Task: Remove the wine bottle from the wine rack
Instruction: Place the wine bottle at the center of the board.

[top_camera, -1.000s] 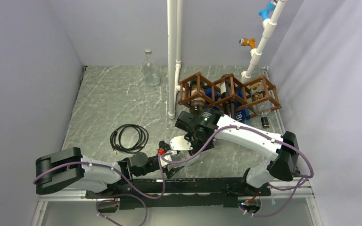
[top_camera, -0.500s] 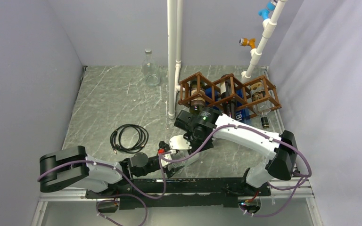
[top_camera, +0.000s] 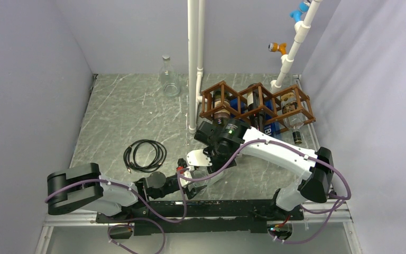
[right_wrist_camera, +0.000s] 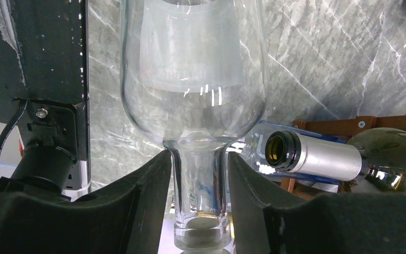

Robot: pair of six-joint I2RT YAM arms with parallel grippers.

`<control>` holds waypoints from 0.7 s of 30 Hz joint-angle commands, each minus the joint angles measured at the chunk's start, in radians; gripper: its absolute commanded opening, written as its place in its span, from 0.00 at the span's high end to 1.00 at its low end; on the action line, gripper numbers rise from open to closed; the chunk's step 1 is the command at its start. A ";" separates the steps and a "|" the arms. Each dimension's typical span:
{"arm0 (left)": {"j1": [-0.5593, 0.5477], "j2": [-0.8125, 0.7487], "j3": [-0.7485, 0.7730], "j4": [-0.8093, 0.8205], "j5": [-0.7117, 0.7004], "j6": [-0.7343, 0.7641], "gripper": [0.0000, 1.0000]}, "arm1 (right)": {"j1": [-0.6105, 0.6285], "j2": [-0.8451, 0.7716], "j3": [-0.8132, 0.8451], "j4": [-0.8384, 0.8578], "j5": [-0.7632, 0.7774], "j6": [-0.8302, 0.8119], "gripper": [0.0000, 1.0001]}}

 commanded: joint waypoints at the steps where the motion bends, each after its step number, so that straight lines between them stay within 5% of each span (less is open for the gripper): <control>1: -0.004 0.026 -0.020 0.006 -0.020 0.000 0.08 | 0.007 -0.012 0.034 0.036 -0.013 0.013 0.54; 21: -0.004 0.018 -0.038 -0.007 -0.022 -0.015 0.12 | 0.007 -0.017 0.031 0.036 -0.008 0.015 0.50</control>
